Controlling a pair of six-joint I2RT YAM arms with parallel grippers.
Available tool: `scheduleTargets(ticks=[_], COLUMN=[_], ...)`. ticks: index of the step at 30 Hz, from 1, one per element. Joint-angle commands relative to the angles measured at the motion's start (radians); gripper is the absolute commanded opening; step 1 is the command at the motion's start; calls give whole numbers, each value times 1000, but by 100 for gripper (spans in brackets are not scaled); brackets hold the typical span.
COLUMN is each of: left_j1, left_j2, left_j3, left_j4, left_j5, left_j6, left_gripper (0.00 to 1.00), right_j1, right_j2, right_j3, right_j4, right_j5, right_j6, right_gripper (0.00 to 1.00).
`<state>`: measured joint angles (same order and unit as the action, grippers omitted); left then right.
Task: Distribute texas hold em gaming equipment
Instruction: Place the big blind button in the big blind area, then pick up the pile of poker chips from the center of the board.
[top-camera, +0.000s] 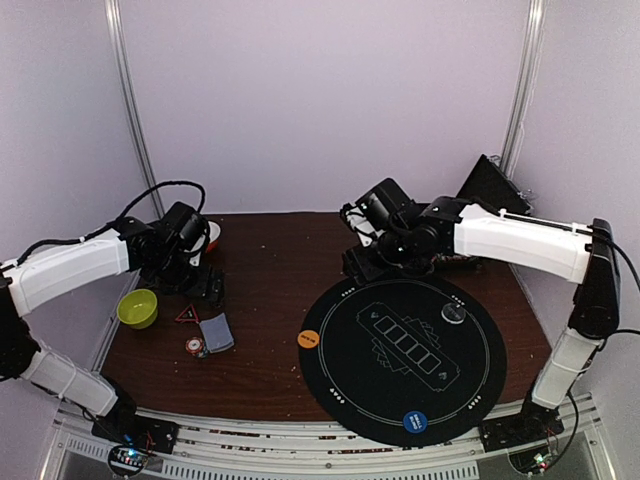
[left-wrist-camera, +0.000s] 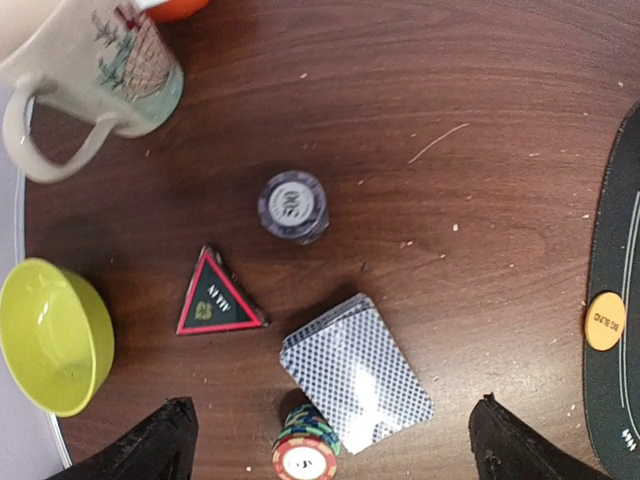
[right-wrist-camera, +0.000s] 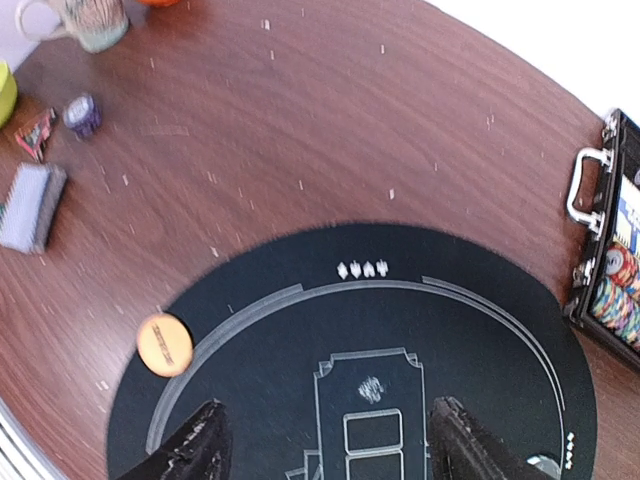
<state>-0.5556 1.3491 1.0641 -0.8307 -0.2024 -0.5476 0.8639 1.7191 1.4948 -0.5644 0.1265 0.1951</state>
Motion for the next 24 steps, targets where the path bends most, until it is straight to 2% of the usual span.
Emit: scheduleTargets(ticks=[1,7,12,19,24], left_j1=[34,141,146,146,160], left_j2=[-13,-31,21,183,303], left_j3=[22,-36,-1,93,146], left_j4=[-56,31,35,71,116], left_j5=[1,117,129,122,88], left_j6=[-74,-64,-26,54,110], left_gripper=[98,98,98,94,95], right_j1=[-11,-48,-87,-121,-126], right_j2=[-40,-88,-125,-140,-124], right_j3=[-89,-168,-214,-232,-232], right_j4=[-23,6,4,-6,-4], right_j5=[24,18,6,15,9], right_j6=[-66,-89,-80,-89,-81], right_gripper=[70,71,71,72,72])
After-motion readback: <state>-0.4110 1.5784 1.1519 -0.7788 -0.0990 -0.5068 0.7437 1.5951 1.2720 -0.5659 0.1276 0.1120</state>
